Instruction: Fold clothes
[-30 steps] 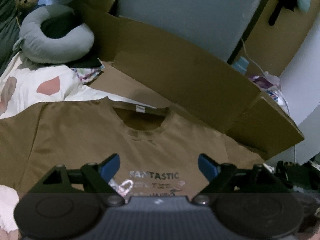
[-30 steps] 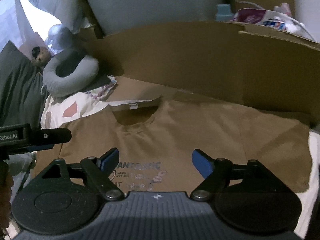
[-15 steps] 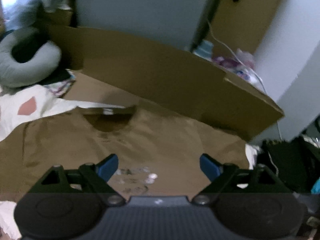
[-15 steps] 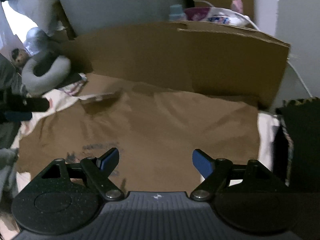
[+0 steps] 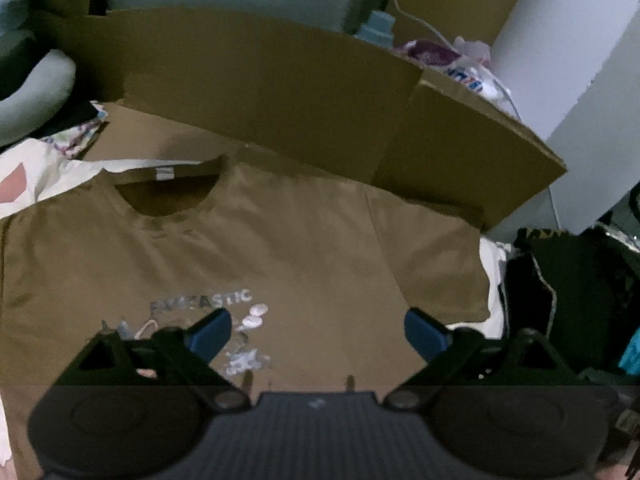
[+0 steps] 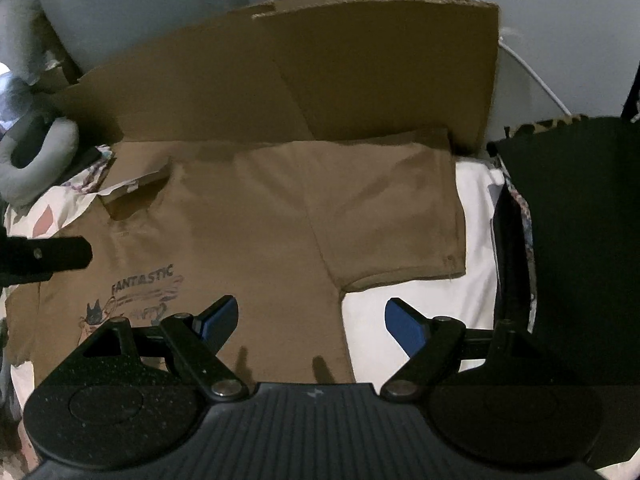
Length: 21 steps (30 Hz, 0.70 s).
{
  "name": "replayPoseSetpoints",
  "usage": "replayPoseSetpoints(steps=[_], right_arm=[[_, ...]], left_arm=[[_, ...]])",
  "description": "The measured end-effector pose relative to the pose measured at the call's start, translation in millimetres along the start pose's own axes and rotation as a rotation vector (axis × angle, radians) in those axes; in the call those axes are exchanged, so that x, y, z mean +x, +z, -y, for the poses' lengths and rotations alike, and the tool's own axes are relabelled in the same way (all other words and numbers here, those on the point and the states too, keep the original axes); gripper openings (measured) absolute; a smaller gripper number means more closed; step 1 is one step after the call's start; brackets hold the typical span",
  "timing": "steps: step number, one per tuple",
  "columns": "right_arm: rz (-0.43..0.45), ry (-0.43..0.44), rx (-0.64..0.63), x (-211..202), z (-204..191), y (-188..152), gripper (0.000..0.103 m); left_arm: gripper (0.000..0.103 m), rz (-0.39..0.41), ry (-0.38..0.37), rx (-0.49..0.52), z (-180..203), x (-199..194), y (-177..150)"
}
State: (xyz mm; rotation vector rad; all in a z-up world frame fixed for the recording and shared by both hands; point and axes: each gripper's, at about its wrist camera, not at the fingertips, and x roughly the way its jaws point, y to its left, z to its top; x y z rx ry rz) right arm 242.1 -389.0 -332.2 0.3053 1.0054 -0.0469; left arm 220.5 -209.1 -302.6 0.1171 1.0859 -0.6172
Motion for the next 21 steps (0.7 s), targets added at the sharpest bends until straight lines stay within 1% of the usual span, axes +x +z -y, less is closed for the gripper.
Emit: replayPoseSetpoints(steps=[3, 6, 8, 13, 17, 19, 21], right_arm=[[-0.004, -0.003, 0.023, 5.9, 7.9, -0.1, 0.085], [0.018, -0.016, 0.009, 9.1, 11.7, 0.7, 0.085], [0.039, -0.011, 0.023, 11.0, 16.7, 1.2, 0.085], [0.106, 0.003, 0.103, 21.2, 35.0, -5.5, 0.085], [0.139, -0.003, 0.171, 34.3, 47.3, -15.9, 0.084], [0.147, -0.011, 0.182, 40.3, 50.3, -19.9, 0.078], [0.156, -0.015, 0.207, 46.4, 54.8, -22.4, 0.077]], left_arm=[[0.095, -0.008, -0.007, -0.012, 2.0, 9.6, -1.4], [0.095, -0.02, -0.009, -0.02, 5.0, 20.3, -5.2], [0.095, -0.031, -0.02, -0.02, 6.5, 27.2, -8.8], [0.095, -0.039, -0.045, -0.033, 8.6, 42.5, -13.0], [0.094, -0.019, -0.086, -0.04, 7.8, 50.3, -15.8], [0.092, -0.024, -0.089, -0.043, 6.2, 57.3, -18.2], [0.088, -0.033, -0.093, -0.048, 3.7, 64.6, -20.3]])
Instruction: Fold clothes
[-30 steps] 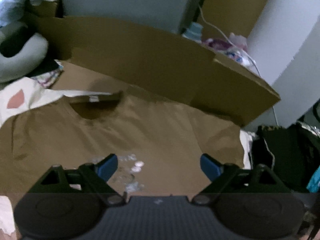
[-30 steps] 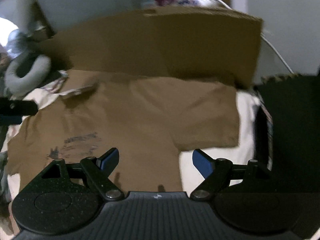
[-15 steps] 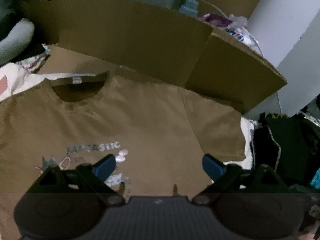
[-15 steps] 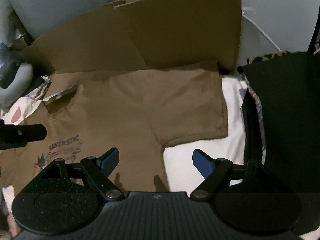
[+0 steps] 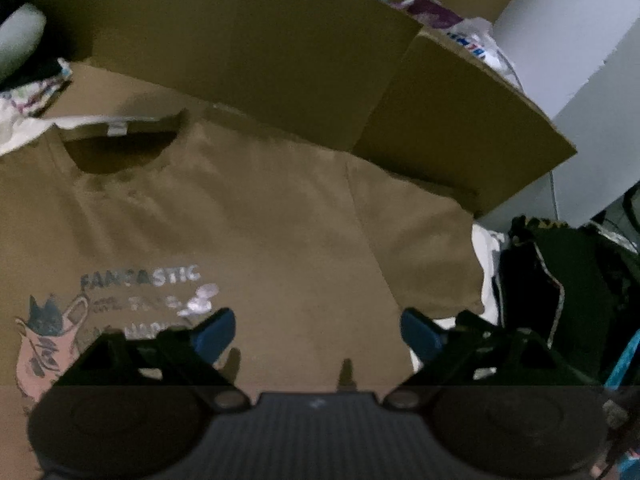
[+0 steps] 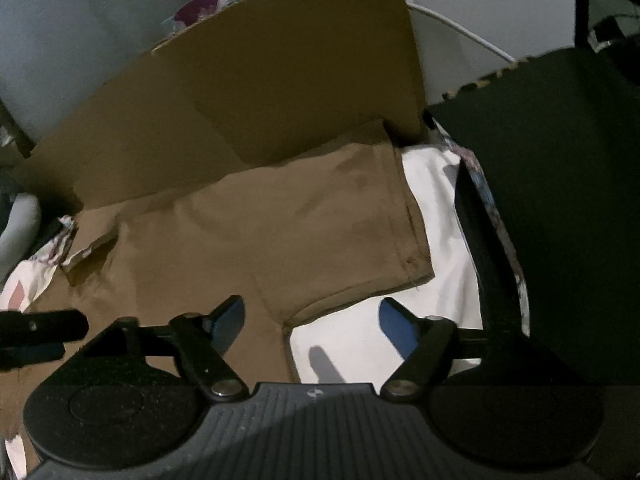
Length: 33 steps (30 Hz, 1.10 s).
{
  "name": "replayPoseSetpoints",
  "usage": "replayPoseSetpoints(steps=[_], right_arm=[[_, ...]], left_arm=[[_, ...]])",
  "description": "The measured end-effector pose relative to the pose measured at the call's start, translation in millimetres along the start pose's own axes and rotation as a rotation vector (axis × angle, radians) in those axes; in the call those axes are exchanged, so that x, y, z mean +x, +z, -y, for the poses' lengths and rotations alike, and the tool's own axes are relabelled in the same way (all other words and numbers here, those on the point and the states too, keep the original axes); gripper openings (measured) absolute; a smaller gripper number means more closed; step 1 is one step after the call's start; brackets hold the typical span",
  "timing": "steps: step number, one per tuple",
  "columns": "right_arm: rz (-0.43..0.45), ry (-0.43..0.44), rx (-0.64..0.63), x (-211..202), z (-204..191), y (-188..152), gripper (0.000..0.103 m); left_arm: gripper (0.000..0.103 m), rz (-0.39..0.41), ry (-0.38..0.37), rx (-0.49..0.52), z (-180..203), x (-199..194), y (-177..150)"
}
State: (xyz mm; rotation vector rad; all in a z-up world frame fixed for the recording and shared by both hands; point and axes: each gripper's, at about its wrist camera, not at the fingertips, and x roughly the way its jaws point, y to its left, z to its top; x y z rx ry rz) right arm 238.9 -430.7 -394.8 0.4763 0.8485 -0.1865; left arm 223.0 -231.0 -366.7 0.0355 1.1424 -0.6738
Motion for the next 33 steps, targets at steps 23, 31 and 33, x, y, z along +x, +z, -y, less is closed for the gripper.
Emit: replayPoseSetpoints(steps=[23, 31, 33], right_arm=[[0.091, -0.187, 0.212, 53.4, 27.8, -5.6, 0.046], [0.102, -0.214, 0.224, 60.5, 30.2, 1.9, 0.042], [0.104, -0.223, 0.217, 63.8, 30.0, 4.0, 0.041]], left_arm=[[0.075, -0.072, 0.003, -0.02, -24.3, 37.8, -2.1], [0.075, -0.062, 0.007, -0.029, -25.1, 37.6, -3.5], [0.075, -0.062, 0.007, -0.036, -26.1, 36.9, -4.9]])
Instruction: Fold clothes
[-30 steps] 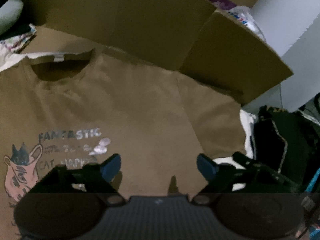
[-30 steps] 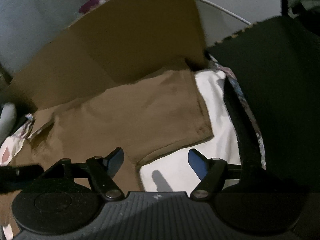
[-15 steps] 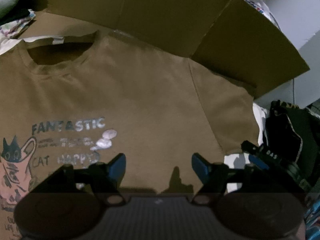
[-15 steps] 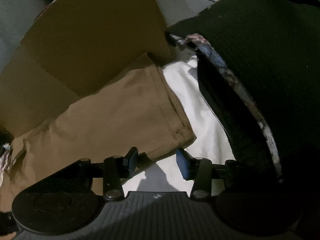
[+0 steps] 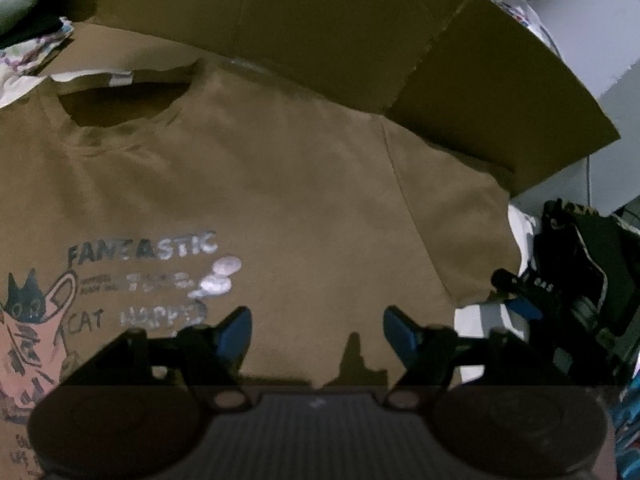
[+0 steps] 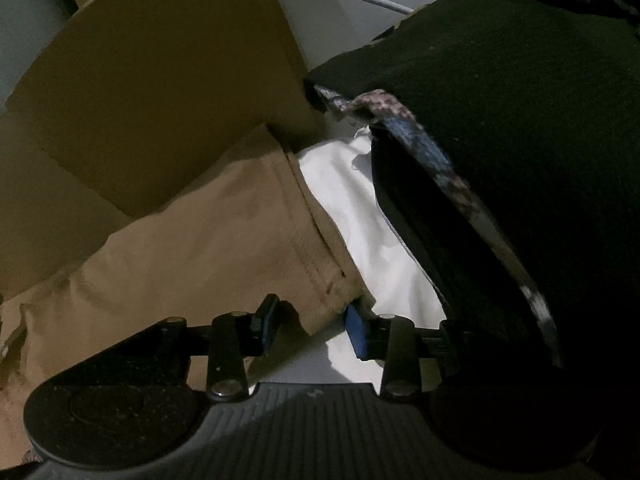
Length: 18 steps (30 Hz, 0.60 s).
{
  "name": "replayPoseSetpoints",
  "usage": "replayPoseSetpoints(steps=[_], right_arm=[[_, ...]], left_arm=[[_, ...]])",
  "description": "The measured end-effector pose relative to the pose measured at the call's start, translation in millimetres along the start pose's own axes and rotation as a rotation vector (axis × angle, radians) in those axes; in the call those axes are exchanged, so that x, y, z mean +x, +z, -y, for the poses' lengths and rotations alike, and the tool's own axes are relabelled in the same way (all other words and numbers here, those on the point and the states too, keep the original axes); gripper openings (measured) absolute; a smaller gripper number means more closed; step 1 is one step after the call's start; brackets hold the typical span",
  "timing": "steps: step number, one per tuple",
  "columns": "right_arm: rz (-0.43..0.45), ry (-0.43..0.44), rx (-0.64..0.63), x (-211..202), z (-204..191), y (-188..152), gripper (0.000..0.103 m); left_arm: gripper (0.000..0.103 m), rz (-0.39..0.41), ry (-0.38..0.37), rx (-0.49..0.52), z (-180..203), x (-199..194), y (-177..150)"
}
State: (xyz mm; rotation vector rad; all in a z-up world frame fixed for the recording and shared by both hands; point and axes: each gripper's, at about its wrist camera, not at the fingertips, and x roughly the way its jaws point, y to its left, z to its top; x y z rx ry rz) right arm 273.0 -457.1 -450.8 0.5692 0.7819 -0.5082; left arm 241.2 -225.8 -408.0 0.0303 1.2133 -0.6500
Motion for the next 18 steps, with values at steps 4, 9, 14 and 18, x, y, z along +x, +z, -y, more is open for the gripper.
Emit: replayPoseSetpoints(steps=[4, 9, 14, 18], right_arm=[[0.02, 0.023, -0.059, 1.4, -6.6, 1.5, 0.013], [0.045, 0.1, -0.129, -5.7, -7.6, 5.3, 0.003], [0.074, 0.149, -0.148, -20.6, -6.1, 13.8, 0.003], [0.084, 0.219, -0.152, -30.3, -5.5, 21.0, 0.002]], left_arm=[[0.075, 0.003, 0.0, -0.012, -0.9, -0.5, -2.1], [0.056, 0.035, -0.041, 0.019, 7.1, 6.9, 3.0], [0.038, 0.037, -0.13, 0.026, 20.2, 18.4, 7.2], [0.028, 0.023, -0.203, 0.05, 32.4, 28.2, 1.2]])
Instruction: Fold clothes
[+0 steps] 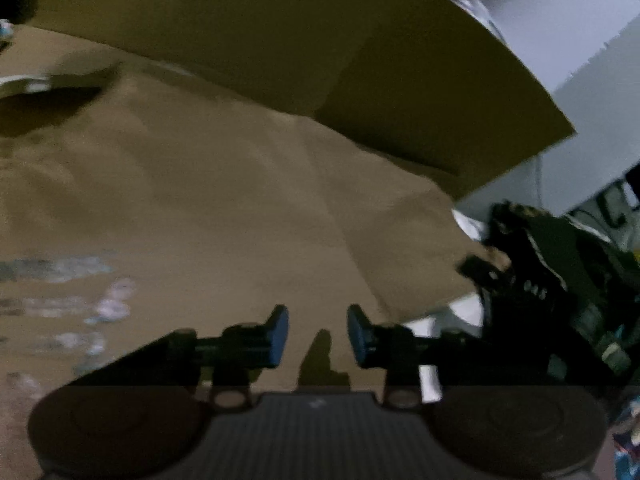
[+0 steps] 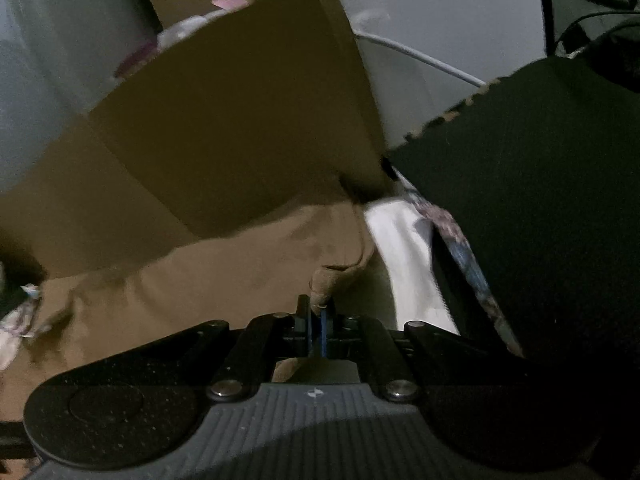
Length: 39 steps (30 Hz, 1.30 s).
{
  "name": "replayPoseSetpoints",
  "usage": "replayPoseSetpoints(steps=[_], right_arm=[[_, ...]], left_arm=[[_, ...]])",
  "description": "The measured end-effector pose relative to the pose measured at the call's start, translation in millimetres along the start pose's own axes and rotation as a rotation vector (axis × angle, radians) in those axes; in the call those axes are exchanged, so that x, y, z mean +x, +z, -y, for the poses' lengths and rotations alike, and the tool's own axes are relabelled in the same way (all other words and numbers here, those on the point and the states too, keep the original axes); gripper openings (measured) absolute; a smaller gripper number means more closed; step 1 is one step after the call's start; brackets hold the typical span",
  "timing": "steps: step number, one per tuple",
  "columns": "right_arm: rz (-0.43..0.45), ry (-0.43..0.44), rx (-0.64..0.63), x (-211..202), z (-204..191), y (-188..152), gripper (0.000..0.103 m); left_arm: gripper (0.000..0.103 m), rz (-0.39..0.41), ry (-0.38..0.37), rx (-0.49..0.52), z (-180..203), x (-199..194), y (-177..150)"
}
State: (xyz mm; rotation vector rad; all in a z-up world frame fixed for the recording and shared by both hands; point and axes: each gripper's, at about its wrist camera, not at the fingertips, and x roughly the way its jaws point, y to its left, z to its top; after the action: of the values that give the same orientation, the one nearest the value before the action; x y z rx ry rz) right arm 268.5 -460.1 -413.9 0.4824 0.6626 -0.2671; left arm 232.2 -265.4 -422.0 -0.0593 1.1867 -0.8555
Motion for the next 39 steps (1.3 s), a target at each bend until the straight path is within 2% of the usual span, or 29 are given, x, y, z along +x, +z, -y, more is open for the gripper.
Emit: replayPoseSetpoints(steps=[5, 12, 14, 18, 25, 39], right_arm=[[0.011, 0.078, -0.026, -9.1, -6.1, 6.3, 0.002], [0.016, 0.145, -0.037, -17.5, -19.6, 6.7, 0.002], [0.016, 0.162, -0.033, -20.0, -21.1, 6.2, 0.002], [0.016, 0.196, -0.029, -24.0, -24.8, 5.9, 0.002], [0.003, 0.263, -0.033, -26.5, -31.2, 5.6, 0.002], [-0.115, 0.391, -0.005, -19.0, -38.7, -3.9, 0.002]], left_arm=[[0.013, -0.034, -0.072, -0.004, 6.0, 18.5, -10.2], [0.009, 0.011, -0.12, -0.071, 2.9, 27.1, -18.2], [0.004, 0.009, -0.119, -0.116, 3.4, 30.4, -17.8], [0.004, 0.008, -0.144, -0.14, 7.7, 37.2, -19.6], [0.0, -0.001, -0.143, -0.186, 7.1, 56.2, -23.0], [0.001, 0.006, -0.16, -0.248, 14.2, 77.7, -26.3]])
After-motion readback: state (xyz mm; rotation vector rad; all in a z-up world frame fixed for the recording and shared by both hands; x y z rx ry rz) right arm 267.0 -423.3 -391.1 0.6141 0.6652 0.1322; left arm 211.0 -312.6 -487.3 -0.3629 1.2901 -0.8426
